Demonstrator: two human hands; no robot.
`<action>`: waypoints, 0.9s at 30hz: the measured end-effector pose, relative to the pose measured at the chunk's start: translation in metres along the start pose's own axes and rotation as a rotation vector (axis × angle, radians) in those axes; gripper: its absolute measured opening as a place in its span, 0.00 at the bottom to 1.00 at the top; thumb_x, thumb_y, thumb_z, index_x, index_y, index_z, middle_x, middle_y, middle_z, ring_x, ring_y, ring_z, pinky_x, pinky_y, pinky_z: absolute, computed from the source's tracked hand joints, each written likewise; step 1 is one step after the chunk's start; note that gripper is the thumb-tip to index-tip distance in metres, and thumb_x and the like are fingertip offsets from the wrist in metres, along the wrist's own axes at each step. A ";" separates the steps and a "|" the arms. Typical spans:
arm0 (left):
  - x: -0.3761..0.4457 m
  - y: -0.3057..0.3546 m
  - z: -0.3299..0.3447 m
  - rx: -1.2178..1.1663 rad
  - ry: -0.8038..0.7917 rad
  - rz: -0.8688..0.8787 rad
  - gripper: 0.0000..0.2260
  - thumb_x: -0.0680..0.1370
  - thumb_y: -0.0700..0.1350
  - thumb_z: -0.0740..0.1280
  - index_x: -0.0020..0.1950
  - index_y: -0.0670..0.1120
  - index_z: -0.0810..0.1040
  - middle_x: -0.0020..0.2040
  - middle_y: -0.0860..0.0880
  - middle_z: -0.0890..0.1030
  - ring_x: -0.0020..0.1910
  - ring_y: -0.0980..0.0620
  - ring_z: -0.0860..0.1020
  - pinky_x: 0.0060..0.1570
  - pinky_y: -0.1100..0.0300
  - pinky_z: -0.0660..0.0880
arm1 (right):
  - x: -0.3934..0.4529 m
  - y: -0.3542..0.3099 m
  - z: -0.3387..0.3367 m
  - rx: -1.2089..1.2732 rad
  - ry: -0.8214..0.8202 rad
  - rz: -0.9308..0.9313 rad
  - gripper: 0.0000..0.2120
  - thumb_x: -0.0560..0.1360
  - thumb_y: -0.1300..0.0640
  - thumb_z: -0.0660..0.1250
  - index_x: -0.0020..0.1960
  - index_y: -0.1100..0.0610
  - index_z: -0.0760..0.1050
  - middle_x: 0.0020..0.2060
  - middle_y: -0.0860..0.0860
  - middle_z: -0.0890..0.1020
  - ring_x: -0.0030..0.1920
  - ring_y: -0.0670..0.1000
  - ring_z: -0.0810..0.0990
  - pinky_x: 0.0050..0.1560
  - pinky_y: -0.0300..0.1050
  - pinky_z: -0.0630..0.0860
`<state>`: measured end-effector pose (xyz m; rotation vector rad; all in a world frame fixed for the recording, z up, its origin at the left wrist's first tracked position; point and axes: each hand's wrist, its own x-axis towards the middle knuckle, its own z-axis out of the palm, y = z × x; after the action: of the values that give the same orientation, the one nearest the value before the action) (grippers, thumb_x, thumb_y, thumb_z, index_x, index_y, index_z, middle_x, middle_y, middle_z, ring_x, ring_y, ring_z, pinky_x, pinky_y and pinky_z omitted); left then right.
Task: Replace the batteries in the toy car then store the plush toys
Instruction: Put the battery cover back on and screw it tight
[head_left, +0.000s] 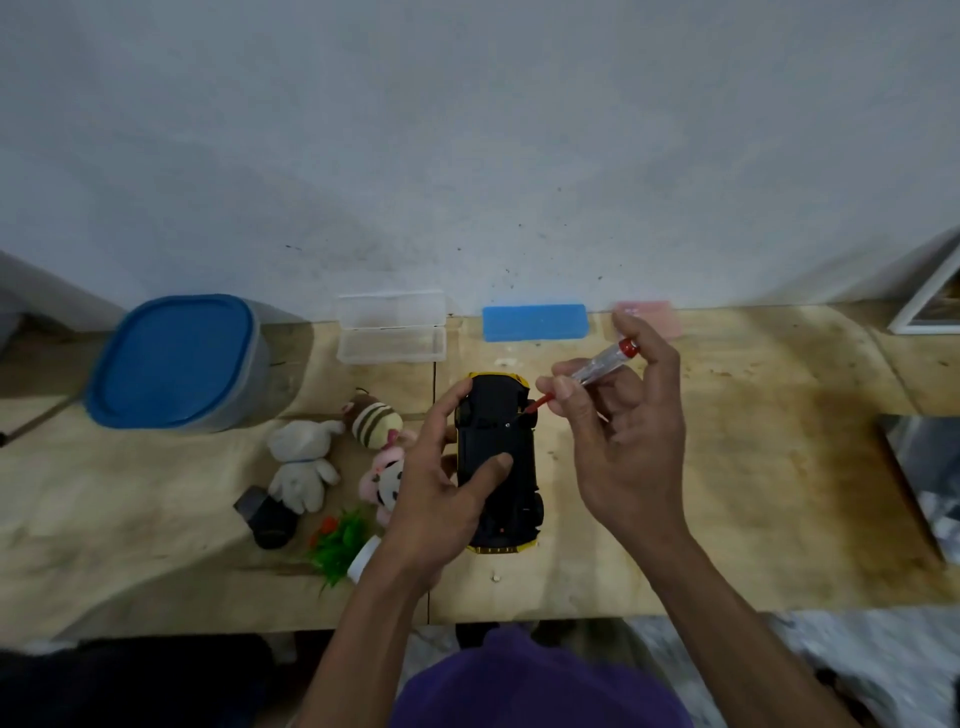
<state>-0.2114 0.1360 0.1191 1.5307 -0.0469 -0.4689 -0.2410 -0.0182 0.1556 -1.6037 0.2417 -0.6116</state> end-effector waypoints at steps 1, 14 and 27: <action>-0.001 0.001 -0.001 -0.005 -0.003 0.002 0.32 0.78 0.36 0.72 0.71 0.66 0.68 0.61 0.46 0.78 0.54 0.55 0.83 0.46 0.58 0.83 | -0.001 0.000 0.000 0.002 -0.001 -0.001 0.26 0.78 0.62 0.69 0.72 0.49 0.63 0.48 0.49 0.85 0.50 0.54 0.86 0.53 0.64 0.81; -0.008 0.011 0.002 -0.069 0.012 -0.011 0.31 0.77 0.34 0.71 0.69 0.66 0.71 0.59 0.43 0.80 0.52 0.50 0.84 0.46 0.49 0.84 | -0.009 -0.008 0.001 0.063 0.021 -0.016 0.26 0.78 0.65 0.68 0.72 0.55 0.63 0.47 0.54 0.85 0.49 0.56 0.86 0.53 0.59 0.82; -0.008 0.016 0.007 -0.088 0.007 -0.030 0.31 0.77 0.34 0.71 0.68 0.67 0.72 0.61 0.45 0.80 0.52 0.52 0.85 0.46 0.46 0.84 | -0.008 -0.001 -0.001 -0.034 0.015 -0.100 0.25 0.78 0.64 0.70 0.70 0.51 0.65 0.47 0.53 0.85 0.48 0.52 0.86 0.51 0.58 0.83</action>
<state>-0.2170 0.1314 0.1371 1.4482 0.0025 -0.4834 -0.2481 -0.0151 0.1550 -1.6515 0.1849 -0.6999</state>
